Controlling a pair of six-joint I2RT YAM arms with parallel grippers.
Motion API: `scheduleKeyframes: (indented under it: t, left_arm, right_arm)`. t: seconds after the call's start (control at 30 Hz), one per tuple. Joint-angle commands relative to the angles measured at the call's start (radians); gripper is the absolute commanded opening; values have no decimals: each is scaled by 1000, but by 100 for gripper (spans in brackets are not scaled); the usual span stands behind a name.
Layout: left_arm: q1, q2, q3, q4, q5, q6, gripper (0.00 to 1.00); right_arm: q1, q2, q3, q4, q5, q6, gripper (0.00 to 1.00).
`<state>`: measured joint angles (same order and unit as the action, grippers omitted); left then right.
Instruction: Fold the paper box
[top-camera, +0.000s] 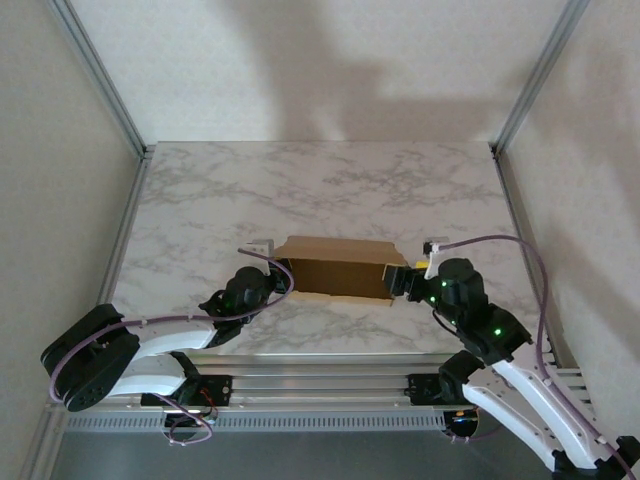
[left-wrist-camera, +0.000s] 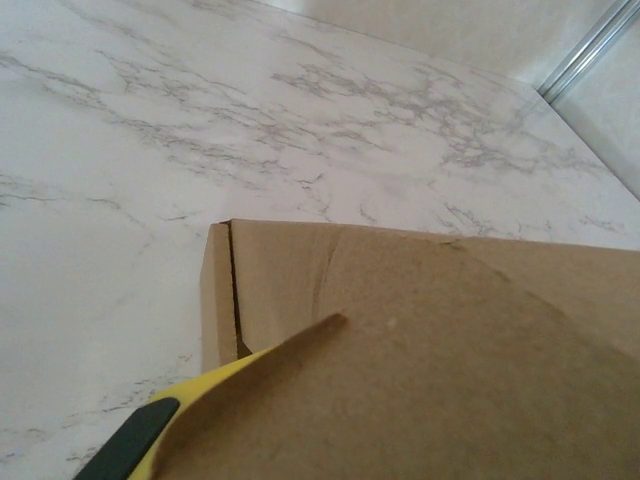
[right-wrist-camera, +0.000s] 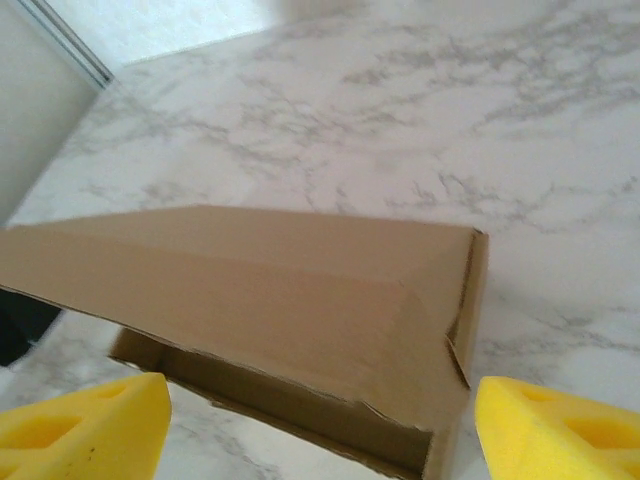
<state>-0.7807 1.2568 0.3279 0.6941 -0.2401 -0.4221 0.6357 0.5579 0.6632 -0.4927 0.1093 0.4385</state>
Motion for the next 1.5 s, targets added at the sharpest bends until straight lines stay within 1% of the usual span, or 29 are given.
scheduleKeyframes:
  t: [0.0,0.07,0.13,0.2,0.33,0.4,0.47,0.53,0.63,0.67,0.8,0.9,0.97,1.03,1.13,1.23,1.37,1.47]
  left_arm:
    - [-12,4,-6,-43,10,7,16]
    - [-12,-2,-7,-56,20,8,18]
    - [-14,-15,-13,-72,37,15,25]
    - [-18,-42,-21,-96,51,22,44]
    - [-29,-121,-19,-210,69,26,74]
    - [-34,-173,-19,-286,94,21,98]
    - [-43,-227,-22,-340,146,21,99]
    - [-51,-286,-31,-381,228,35,99]
    - [-61,-399,-36,-412,383,58,99]
    - [-63,-443,-34,-429,413,56,99]
    - [-63,-576,33,-539,463,40,99]
    - [-63,-610,121,-614,477,41,99]
    - [-62,-605,184,-657,464,33,99]
    - [-59,-586,249,-689,420,12,99]
    - [-35,-523,314,-726,390,-17,99]
    - [-7,-439,348,-737,396,-49,97]
    - [44,-350,341,-707,440,-89,91]
    - [86,-290,330,-681,489,-125,89]
  right_arm:
    - [5,73,124,-42,-36,12,73]
    - [6,161,188,-42,-74,16,65]
    - [6,243,234,-27,-112,41,56]
    - [6,314,275,-5,-148,58,49]
    - [5,456,369,-61,-180,82,42]
    - [5,525,409,-102,-197,88,40]
    - [5,570,419,-115,-220,88,39]
    - [5,598,416,-115,-224,88,38]
    - [4,637,417,-123,-225,89,38]
    - [4,650,421,-126,-230,88,38]
    - [2,695,426,-142,-243,80,38]
    - [2,718,420,-149,-246,78,37]
    - [2,730,413,-150,-247,76,37]
    - [2,745,405,-150,-253,72,37]
    - [3,768,386,-142,-259,67,36]
    - [2,780,363,-131,-254,65,35]
    - [3,796,341,-133,-232,59,32]
    - [3,813,325,-135,-222,54,30]
